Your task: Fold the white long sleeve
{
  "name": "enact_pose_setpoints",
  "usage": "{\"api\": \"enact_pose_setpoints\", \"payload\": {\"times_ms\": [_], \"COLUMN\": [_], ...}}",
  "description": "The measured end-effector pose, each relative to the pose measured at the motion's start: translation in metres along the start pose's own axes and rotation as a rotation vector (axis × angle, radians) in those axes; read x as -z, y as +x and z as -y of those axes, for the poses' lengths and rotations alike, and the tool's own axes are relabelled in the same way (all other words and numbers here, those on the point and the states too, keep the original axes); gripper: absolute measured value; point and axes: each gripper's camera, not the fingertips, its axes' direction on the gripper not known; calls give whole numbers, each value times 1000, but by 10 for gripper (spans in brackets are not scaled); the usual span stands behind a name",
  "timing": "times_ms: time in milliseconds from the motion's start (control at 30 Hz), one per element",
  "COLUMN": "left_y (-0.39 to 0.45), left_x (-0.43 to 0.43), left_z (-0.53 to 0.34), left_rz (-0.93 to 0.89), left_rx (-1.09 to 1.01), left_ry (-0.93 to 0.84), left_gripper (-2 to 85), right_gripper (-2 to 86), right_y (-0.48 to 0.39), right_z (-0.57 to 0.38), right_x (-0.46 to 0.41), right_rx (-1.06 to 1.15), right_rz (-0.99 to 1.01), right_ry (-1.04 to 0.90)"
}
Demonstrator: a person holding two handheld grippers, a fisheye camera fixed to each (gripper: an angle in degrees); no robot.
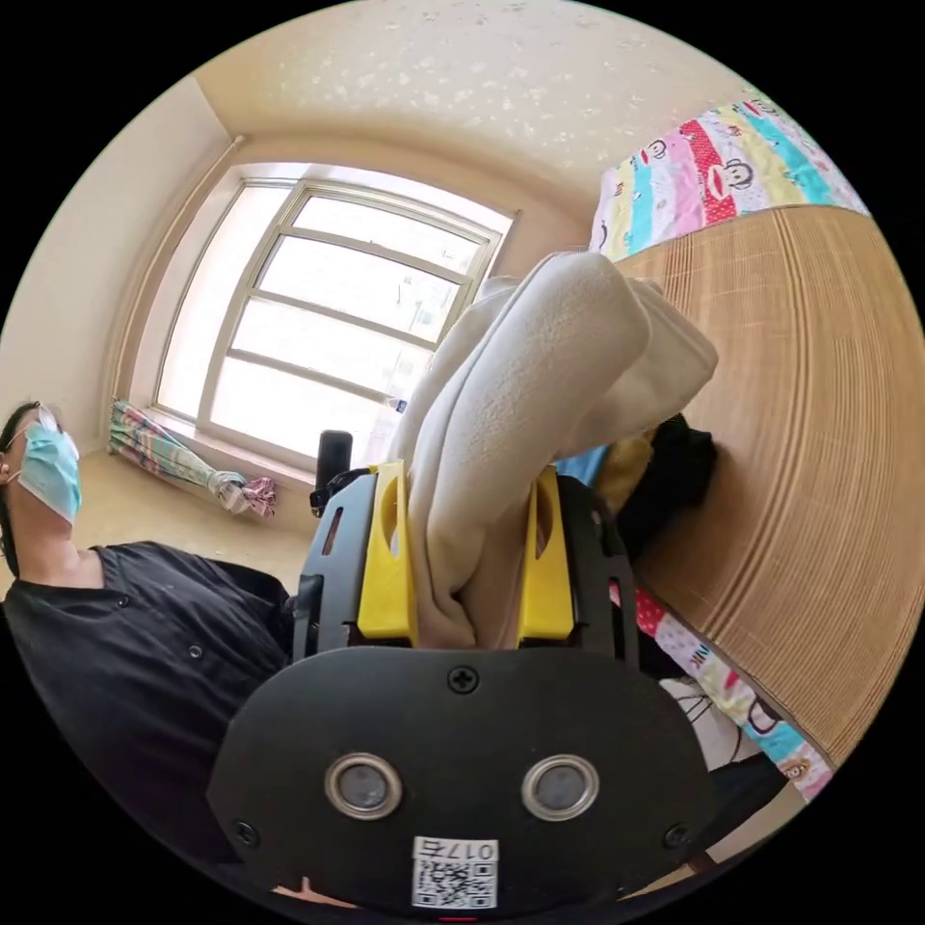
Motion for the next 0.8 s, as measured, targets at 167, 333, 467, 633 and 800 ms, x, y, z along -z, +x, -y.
{"api": "enact_pose_setpoints", "payload": {"times_ms": [167,333,467,633,800], "left_y": [-54,-153,-197,-149,-95], "left_x": [117,151,127,89,83], "left_z": [18,33,16,-7,-26], "left_rz": [170,242,480,677,727], "left_rx": [45,196,462,358,271], "left_ry": [85,129,129,188,261], "left_gripper": [180,187,187,204,156], "right_gripper": [166,158,119,73,47], "right_y": [-58,-45,-46,-91,-85], "right_z": [62,99,107,83,59], "right_x": [-159,-275,-324,-258,-146], "right_rx": [32,-17,-36,141,42], "right_rz": [-10,-157,-399,-520,-631], "right_ry": [-37,-123,-348,-326,-320]}}
